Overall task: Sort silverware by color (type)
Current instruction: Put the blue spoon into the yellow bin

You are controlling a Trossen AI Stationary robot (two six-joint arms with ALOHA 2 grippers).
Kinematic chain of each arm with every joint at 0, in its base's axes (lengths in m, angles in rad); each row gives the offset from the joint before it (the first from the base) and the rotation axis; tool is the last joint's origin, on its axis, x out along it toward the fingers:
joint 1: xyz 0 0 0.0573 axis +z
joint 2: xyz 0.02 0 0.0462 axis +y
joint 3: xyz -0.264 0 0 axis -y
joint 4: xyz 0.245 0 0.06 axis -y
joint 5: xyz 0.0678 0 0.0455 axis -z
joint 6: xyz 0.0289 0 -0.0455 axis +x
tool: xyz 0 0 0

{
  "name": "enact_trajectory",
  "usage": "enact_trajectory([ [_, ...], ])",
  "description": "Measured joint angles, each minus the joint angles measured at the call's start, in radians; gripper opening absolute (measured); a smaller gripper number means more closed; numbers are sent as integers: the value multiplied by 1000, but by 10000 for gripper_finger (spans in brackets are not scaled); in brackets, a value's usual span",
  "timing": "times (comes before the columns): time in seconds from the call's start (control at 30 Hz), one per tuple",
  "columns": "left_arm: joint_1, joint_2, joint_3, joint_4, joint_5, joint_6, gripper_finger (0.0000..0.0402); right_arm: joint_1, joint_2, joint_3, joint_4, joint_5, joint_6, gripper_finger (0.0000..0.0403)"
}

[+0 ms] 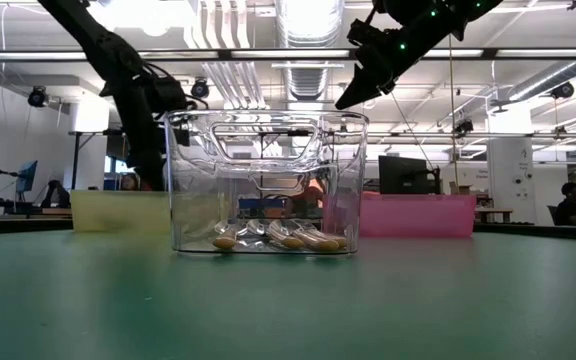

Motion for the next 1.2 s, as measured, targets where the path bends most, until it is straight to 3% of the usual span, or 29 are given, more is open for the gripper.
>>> enact_trajectory([
  [0.23, 10, 12, 19, -8, -1, -50, 0, 0, 0, 0, -5, -1, 10, 68],
  [0.47, 17, 94, 143, -131, 6, -353, 0, 0, 0, 0, -23, -1, 31, 68],
  [0.63, 18, 149, 141, -175, 6, -556, 0, 0, 0, -1, -38, -2, 35, 68],
  [0.9, 17, 155, 107, -113, -39, -654, 0, 0, 0, -1, -51, -2, 34, 68],
  [1.2, 7, 156, 86, -100, -92, -666, 0, 0, 0, -1, -51, -2, 34, 68],
])
